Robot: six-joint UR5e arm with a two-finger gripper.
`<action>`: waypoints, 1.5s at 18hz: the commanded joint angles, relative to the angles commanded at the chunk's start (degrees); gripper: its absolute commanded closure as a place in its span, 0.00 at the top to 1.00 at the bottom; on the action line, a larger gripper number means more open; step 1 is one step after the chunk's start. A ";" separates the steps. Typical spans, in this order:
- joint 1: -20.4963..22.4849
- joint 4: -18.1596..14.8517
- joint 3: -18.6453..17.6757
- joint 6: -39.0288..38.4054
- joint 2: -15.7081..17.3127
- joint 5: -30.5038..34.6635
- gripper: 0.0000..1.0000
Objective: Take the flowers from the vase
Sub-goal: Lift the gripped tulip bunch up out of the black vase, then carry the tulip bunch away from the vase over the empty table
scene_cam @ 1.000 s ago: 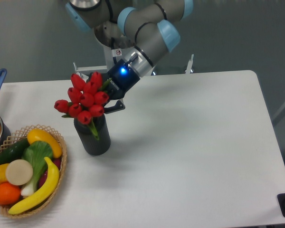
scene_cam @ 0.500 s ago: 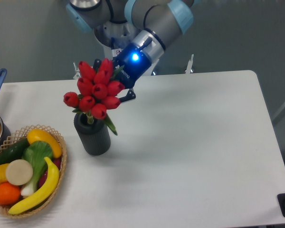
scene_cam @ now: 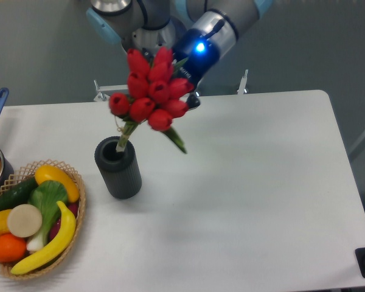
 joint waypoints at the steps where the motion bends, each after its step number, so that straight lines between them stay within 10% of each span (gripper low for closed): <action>1: 0.70 0.09 0.79 0.17 -0.09 0.00 0.00; 7: 2.29 0.17 5.45 8.95 -5.71 3.67 0.00; 11: 2.20 0.17 5.72 14.40 -5.53 23.60 0.00; 17: 1.85 0.00 5.37 22.24 -7.12 36.29 0.02; 27: -5.52 -0.53 12.22 27.86 -19.68 69.32 0.04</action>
